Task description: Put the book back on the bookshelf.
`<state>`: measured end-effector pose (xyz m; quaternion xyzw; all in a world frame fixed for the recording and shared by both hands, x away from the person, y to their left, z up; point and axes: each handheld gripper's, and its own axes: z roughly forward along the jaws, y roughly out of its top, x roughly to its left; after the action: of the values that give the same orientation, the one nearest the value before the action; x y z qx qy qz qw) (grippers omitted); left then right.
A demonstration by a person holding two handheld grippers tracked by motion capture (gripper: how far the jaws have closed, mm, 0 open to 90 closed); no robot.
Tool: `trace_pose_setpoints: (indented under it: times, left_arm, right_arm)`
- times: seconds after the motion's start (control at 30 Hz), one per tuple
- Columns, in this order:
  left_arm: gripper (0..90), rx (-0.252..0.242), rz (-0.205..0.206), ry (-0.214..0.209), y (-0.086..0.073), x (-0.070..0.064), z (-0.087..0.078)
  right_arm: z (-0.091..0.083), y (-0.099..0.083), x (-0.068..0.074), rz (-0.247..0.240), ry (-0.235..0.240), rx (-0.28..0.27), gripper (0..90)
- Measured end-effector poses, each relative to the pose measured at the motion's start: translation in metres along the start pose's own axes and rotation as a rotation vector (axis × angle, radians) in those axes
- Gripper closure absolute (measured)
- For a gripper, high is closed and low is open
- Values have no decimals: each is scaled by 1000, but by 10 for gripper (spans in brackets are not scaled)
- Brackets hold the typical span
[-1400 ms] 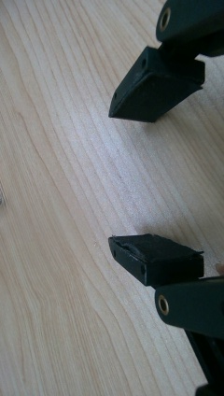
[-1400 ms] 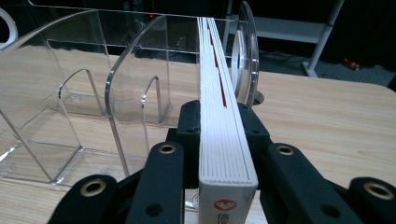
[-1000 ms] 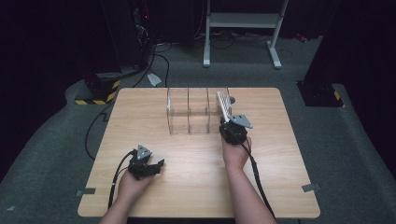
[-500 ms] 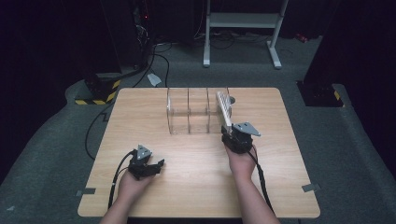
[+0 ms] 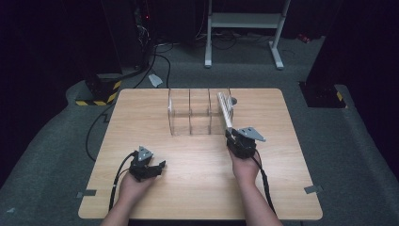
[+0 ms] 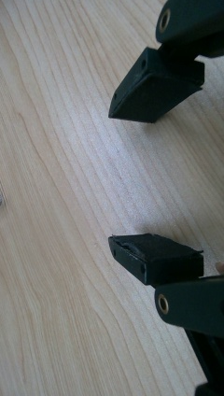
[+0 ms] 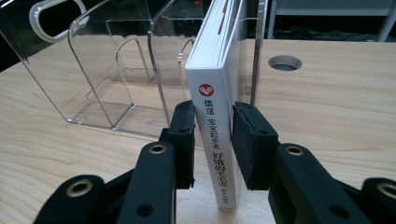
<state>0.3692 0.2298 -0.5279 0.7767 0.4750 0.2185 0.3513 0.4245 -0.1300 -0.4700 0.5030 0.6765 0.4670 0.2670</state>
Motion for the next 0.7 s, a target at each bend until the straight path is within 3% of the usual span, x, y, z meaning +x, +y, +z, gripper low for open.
trace_pose_setpoints:
  times: [0.7]
  left_arm:
    - [329, -1, 3, -2, 0, 0, 0]
  right_arm:
    - [6, 3, 2, 39, -40, -12, 719]
